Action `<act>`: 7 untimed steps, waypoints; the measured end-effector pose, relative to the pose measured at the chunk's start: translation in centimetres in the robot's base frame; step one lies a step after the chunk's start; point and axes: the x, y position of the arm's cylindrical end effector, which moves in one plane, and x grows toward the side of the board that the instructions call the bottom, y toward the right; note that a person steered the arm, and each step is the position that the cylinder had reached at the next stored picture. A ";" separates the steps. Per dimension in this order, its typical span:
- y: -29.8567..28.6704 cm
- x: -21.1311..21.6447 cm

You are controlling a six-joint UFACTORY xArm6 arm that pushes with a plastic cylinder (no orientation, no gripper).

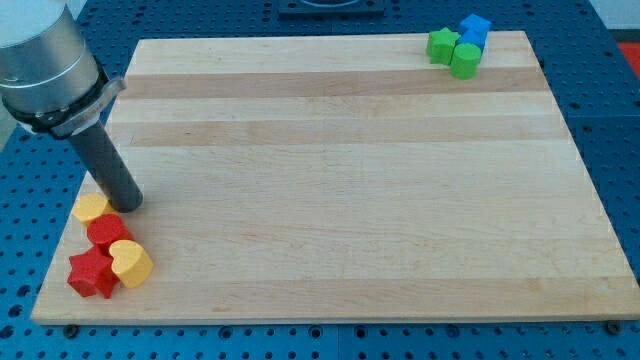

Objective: Push the yellow hexagon to the left of the red circle

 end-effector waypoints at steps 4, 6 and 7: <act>-0.8 -2.6; -1.8 -2.2; -1.8 -3.5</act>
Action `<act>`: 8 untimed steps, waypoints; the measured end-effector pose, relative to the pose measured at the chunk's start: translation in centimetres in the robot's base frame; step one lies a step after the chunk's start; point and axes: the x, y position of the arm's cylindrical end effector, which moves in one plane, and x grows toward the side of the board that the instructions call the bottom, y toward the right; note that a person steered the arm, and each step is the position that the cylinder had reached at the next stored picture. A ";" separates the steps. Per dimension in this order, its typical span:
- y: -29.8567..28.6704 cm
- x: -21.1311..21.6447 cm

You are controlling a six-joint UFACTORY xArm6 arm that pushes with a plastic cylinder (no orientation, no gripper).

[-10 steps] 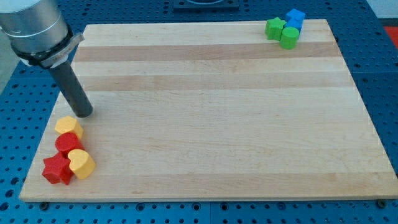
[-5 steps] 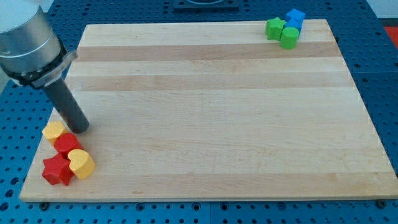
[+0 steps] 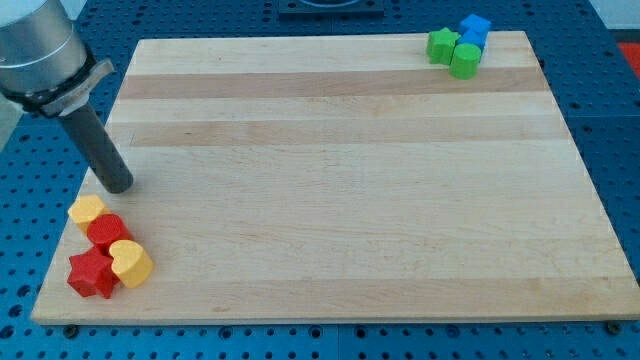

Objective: Push the yellow hexagon to the left of the red circle

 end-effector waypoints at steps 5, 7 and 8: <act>-3.9 2.8; -3.9 4.8; -3.9 5.6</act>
